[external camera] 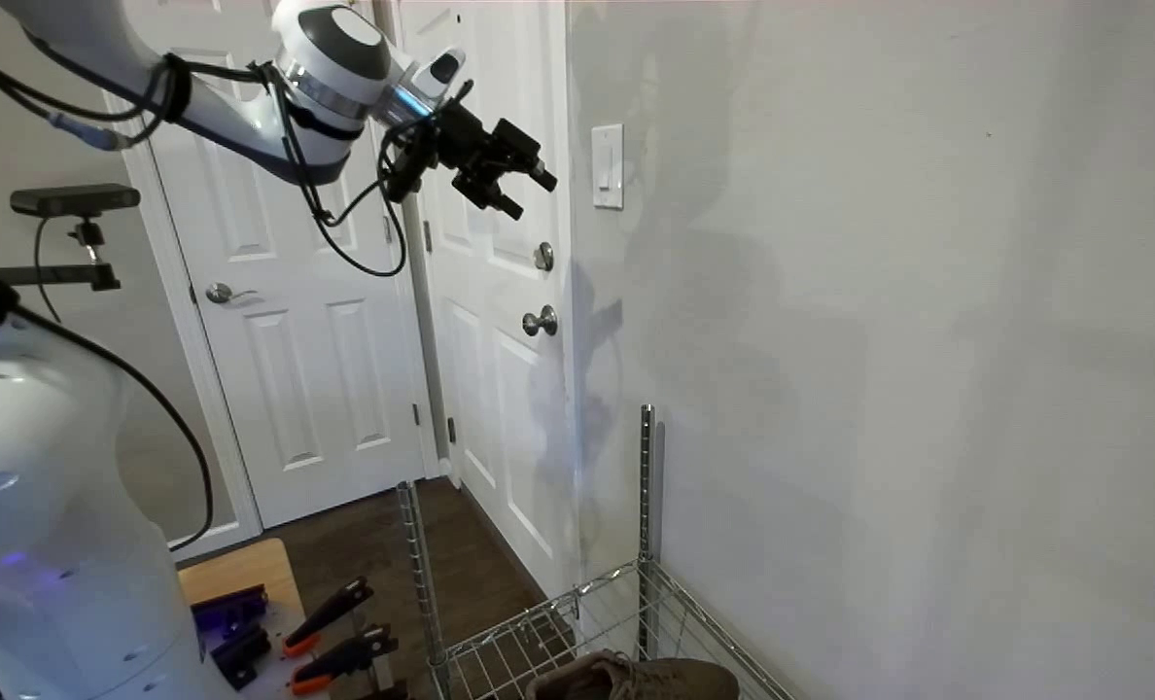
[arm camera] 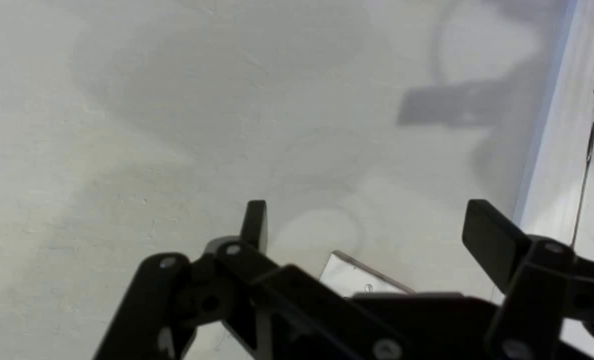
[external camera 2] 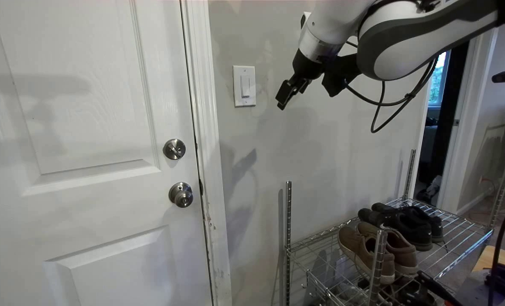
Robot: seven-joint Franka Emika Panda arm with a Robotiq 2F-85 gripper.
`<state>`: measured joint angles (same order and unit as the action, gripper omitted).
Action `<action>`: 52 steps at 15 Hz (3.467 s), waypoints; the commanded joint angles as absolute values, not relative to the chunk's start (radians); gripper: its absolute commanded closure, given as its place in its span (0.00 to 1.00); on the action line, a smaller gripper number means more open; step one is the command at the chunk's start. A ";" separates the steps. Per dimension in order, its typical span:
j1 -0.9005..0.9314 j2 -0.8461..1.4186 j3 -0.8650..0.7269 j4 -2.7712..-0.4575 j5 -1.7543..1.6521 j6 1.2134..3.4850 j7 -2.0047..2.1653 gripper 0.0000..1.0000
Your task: Turn off the light
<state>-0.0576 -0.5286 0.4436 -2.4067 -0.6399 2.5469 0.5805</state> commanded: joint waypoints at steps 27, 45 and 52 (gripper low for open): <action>-0.785 -0.402 0.998 -2.174 -1.077 3.009 0.957 0.94; -1.134 -0.418 1.289 -2.063 -1.051 3.018 0.968 0.94; -1.087 -0.435 1.264 -2.090 -1.037 2.997 0.966 0.94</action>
